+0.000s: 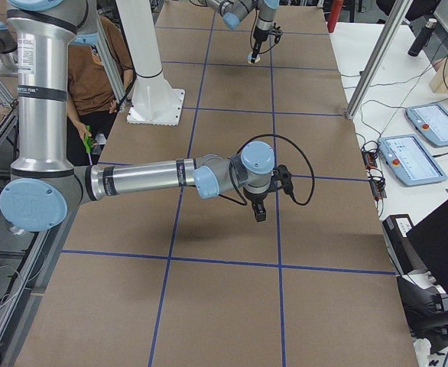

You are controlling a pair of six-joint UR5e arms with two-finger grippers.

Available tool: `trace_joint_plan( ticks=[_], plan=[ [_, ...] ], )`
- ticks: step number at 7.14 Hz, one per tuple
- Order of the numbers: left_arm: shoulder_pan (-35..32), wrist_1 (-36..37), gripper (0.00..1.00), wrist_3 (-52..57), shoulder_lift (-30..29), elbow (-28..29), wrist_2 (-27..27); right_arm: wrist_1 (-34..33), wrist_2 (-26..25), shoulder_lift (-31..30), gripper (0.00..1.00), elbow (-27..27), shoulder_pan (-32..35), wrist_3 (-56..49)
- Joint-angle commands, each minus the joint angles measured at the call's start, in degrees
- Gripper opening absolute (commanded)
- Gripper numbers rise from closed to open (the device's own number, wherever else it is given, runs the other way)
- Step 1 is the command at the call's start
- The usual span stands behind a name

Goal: Place and press bell with both arms
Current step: 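Move the bell with the left gripper to the table centre and lower it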

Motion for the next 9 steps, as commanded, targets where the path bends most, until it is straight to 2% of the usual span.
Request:
trace_joint_plan(
  ticks=[1,2,3,4,6,8,9],
  plan=[
    [4.2,3.8,0.02,-5.8,-14.2,14.3,0.1,0.0,0.1,0.0,1.0,0.0,0.0,0.0],
    [6.8,3.8,0.03,-8.1,-20.8,22.9,0.1,0.0,0.1,0.0,1.0,0.0,0.0,0.0],
    [7.3,2.9,0.03,-8.2,-25.0,28.9,-0.2,0.0,0.1,0.0,1.0,-0.1,-0.1,0.0],
    [9.0,0.2,0.03,-8.9,-26.4,32.3,-0.1,0.0,0.2,0.0,1.0,0.1,-0.1,0.1],
    [11.0,-4.4,0.11,-10.9,-28.0,37.4,-0.2,0.0,0.3,-0.1,1.0,0.1,-0.1,0.1],
    [11.9,-4.9,0.24,-10.9,-27.9,38.5,-0.2,0.0,0.4,-0.1,1.0,0.0,-0.1,0.1],
    [12.1,-5.8,0.25,-11.0,-27.9,38.7,-0.1,0.0,0.4,-0.1,1.0,0.1,-0.1,0.1]
  ],
)
